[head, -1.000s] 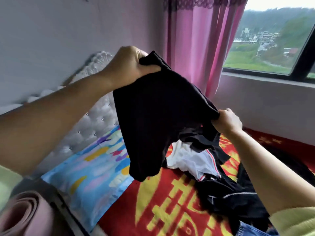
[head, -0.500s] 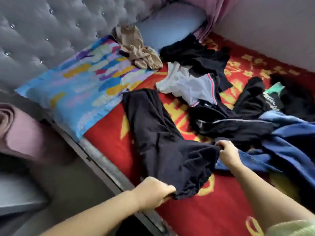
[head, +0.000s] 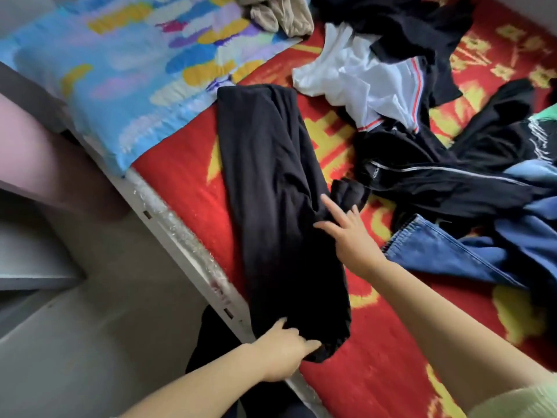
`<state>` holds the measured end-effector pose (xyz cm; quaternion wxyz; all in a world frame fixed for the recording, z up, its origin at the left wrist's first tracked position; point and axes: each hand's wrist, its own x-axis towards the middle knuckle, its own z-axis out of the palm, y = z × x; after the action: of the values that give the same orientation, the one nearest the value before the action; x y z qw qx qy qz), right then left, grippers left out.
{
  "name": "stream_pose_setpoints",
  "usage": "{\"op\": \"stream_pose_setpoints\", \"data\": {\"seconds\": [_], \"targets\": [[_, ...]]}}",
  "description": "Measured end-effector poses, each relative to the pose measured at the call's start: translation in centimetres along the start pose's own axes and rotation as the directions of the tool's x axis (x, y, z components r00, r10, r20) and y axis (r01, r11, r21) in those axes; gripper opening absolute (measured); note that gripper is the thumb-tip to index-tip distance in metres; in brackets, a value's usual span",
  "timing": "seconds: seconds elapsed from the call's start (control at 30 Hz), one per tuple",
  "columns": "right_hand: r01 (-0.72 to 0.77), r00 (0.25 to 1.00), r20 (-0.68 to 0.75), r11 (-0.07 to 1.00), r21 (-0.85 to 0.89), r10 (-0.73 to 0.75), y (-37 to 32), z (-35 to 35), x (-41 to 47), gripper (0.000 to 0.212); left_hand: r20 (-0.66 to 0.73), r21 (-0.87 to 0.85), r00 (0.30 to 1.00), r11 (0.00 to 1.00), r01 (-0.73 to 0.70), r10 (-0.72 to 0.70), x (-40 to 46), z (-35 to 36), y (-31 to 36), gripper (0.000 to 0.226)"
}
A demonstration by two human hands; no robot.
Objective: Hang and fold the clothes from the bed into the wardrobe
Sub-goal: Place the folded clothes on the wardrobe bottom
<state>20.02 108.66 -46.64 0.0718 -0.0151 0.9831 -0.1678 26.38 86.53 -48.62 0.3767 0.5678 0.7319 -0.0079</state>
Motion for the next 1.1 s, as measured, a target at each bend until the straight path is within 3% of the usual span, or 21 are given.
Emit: {"op": "stream_pose_setpoints", "data": {"seconds": [0.03, 0.1, 0.13, 0.2, 0.27, 0.37, 0.43, 0.53, 0.63, 0.7, 0.77, 0.83, 0.9, 0.97, 1.03, 1.1], "targets": [[0.104, 0.981, 0.166, 0.995, -0.003, -0.102, -1.7, 0.5, 0.6, 0.082, 0.027, -0.015, 1.0, 1.0, -0.002, 0.002, 0.2, -0.2, -0.4, 0.055], [0.091, 0.884, 0.451, 0.991, 0.099, -0.126, -4.1, 2.2, 0.9, 0.098, 0.059, -0.048, 0.998, 0.999, 0.003, 0.0, 0.4, -0.5, -1.0, 0.058], [0.037, 0.856, 0.504, 0.987, 0.154, -0.111, -4.8, 3.0, 0.6, 0.1, 0.069, -0.076, 0.998, 0.997, 0.008, -0.003, 0.4, -0.5, -1.2, 0.058], [-0.118, 0.877, 0.48, 0.949, 0.293, -0.039, -5.1, 3.9, -0.3, 0.096, 0.072, -0.165, 0.997, 0.986, 0.023, -0.011, 0.3, -0.5, -1.2, 0.057], [-0.285, 0.838, 0.54, 0.905, 0.315, 0.076, -4.2, 4.4, -1.5, 0.089, 0.054, -0.305, 0.998, 0.952, 0.034, -0.019, 0.0, -0.6, -1.8, 0.057], [-0.367, 0.639, 0.764, 0.907, 0.208, 0.083, -2.6, 4.0, -3.8, 0.081, -0.016, -0.567, 0.998, 0.823, 0.037, -0.057, -0.8, -1.3, -3.8, 0.046], [-0.43, 0.559, 0.824, 0.882, 0.193, 0.092, -2.0, 3.3, -4.8, 0.082, -0.112, -0.68, 0.982, 0.732, 0.034, -0.149, -1.3, -2.6, -5.7, 0.023], [-0.404, 0.589, 0.799, 0.901, 0.161, 0.121, -2.1, 2.5, -4.5, 0.079, -0.182, -0.778, 0.928, 0.625, 0.066, -0.325, -1.6, -6.0, -9.2, 0.022], [-0.414, 0.791, 0.587, 0.856, 0.309, 0.171, -2.1, 2.2, -0.9, 0.045, -0.234, -0.805, 0.893, 0.592, 0.044, -0.384, -0.7, -9.7, -13.3, 0.027], [-0.491, 0.845, 0.425, 0.785, 0.377, 0.324, -1.5, 1.7, 3.0, 0.02, -0.288, -0.805, 0.836, 0.591, 0.054, -0.468, 0.7, -12.3, -16.1, 0.022], [-0.518, 0.854, 0.303, 0.741, 0.427, 0.423, -0.8, 1.4, 6.9, 0.015, -0.38, -0.807, 0.706, 0.587, 0.062, -0.597, 2.3, -15.1, -19.1, 0.022], [-0.569, 0.817, 0.218, 0.688, 0.45, 0.533, 0.1, 1.7, 10.4, 0.021, -0.429, -0.814, 0.566, 0.573, 0.097, -0.705, 3.8, -17.4, -22.2, 0.032], [-0.643, 0.751, 0.163, 0.651, 0.404, 0.64, 1.1, 2.9, 13.9, 0.038, -0.48, -0.727, 0.499, 0.645, 0.235, -0.722, 5.5, -18.0, -25.2, 0.052], [-0.635, 0.761, 0.052, 0.727, 0.263, 0.646, 1.4, 3.9, 15.6, 0.056, -0.574, -0.485, 0.553, 0.795, 0.364, -0.604, 6.3, -16.5, -25.9, 0.064], [-0.445, 0.891, -0.08, 0.895, 0.042, 0.447, 0.8, 5.3, 15.5, 0.06, -0.585, -0.18, 0.718, 0.924, 0.337, -0.376, 7.0, -12.5, -24.5, 0.075], [-0.165, 0.986, 0.003, 0.984, -0.071, 0.166, -0.5, 6.9, 13.4, 0.062, -0.355, 0.014, 0.905, 0.966, 0.257, -0.236, 6.6, -7.6, -22.3, 0.092]]}}
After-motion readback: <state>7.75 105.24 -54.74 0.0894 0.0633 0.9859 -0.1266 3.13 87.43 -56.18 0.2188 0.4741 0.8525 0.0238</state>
